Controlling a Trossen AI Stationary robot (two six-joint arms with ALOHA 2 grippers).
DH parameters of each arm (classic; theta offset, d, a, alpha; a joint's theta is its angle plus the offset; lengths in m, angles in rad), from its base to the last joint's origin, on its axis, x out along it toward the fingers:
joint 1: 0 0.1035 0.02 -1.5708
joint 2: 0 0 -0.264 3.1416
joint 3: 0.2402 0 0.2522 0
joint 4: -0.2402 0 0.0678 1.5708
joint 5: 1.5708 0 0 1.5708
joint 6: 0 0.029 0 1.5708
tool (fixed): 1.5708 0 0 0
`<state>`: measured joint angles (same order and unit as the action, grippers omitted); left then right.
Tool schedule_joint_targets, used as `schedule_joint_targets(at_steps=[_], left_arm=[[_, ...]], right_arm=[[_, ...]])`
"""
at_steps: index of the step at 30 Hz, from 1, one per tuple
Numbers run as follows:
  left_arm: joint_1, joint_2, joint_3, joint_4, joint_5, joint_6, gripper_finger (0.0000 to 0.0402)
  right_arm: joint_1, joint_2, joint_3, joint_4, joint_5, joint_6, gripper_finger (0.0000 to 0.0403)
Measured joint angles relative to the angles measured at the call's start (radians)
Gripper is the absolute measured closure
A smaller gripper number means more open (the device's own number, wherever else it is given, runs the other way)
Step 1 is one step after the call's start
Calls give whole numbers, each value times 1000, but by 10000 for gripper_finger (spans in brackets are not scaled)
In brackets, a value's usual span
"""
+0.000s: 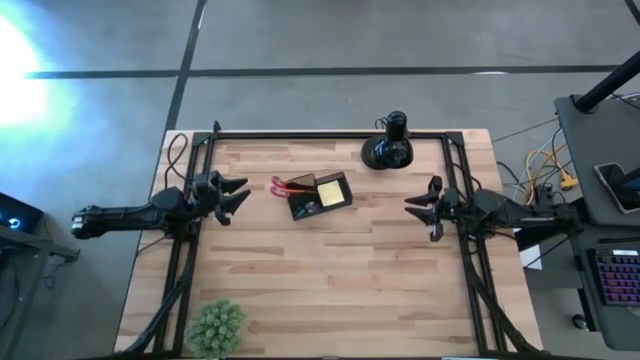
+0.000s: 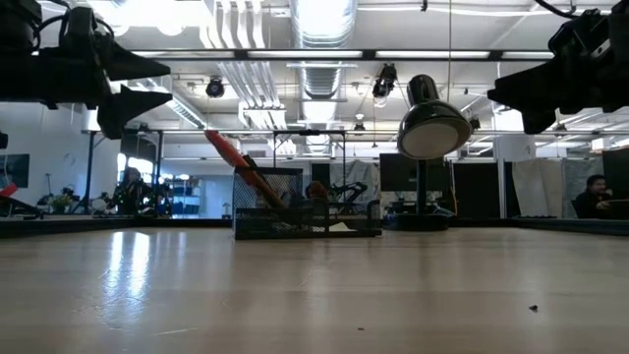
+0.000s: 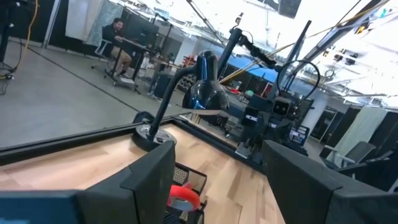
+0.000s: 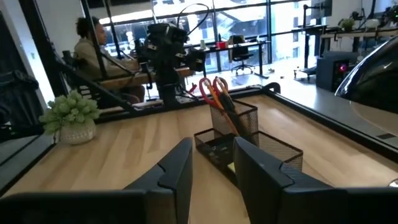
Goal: Pick and place office supplies into organizer
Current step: Return to Home Position
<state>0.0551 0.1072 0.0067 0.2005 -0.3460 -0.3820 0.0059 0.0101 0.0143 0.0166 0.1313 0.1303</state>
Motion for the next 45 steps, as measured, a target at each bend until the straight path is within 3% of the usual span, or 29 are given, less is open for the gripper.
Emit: schedule_joint_targets(at_steps=[45], left_arm=[[0, 43, 0, 0, 1, 1, 174]], right_arm=[[0, 0, 0, 0, -1, 0, 306]])
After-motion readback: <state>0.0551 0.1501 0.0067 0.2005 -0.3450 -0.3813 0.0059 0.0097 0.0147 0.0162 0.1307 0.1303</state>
